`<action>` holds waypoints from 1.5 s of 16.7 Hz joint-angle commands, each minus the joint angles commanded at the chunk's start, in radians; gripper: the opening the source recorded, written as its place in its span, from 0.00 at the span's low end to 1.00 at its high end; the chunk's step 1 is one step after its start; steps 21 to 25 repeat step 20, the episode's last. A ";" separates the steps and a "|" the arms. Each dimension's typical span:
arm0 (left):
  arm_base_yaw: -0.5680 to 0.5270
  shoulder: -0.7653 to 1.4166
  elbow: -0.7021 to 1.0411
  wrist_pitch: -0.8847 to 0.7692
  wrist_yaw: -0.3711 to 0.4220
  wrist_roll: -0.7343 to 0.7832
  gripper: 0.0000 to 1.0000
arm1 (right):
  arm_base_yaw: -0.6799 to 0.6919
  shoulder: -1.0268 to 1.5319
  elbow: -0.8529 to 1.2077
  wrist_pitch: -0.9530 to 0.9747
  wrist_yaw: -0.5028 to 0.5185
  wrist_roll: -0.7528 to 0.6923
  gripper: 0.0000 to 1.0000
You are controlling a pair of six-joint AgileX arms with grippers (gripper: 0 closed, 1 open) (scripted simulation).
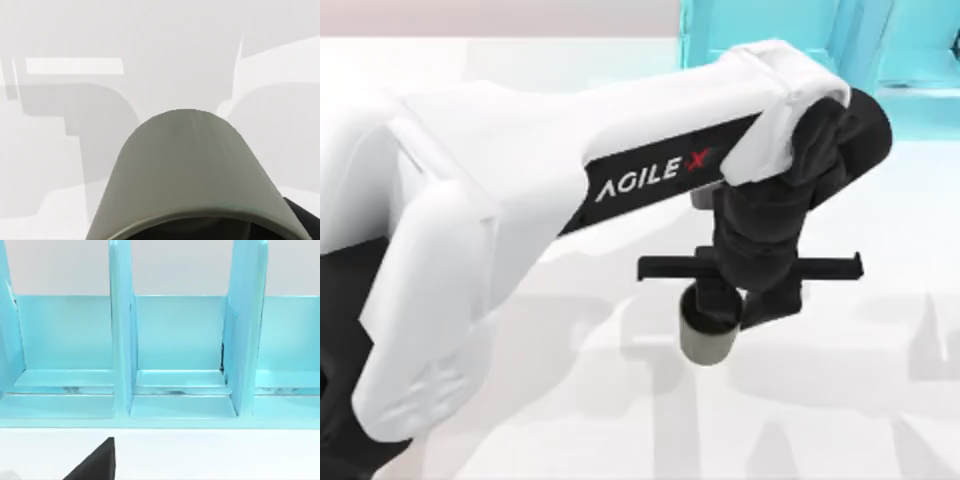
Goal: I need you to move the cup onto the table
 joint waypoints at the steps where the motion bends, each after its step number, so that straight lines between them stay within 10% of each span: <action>1: 0.000 0.000 0.000 0.000 0.000 0.000 0.00 | 0.000 0.000 0.000 0.000 0.000 0.000 1.00; 14: 0.000 0.000 0.000 0.000 0.000 0.000 0.98 | 0.000 0.000 0.000 0.000 0.000 0.000 1.00; 25: 0.000 0.000 0.000 0.000 0.000 0.000 1.00 | 0.000 0.000 0.000 0.000 0.000 0.000 1.00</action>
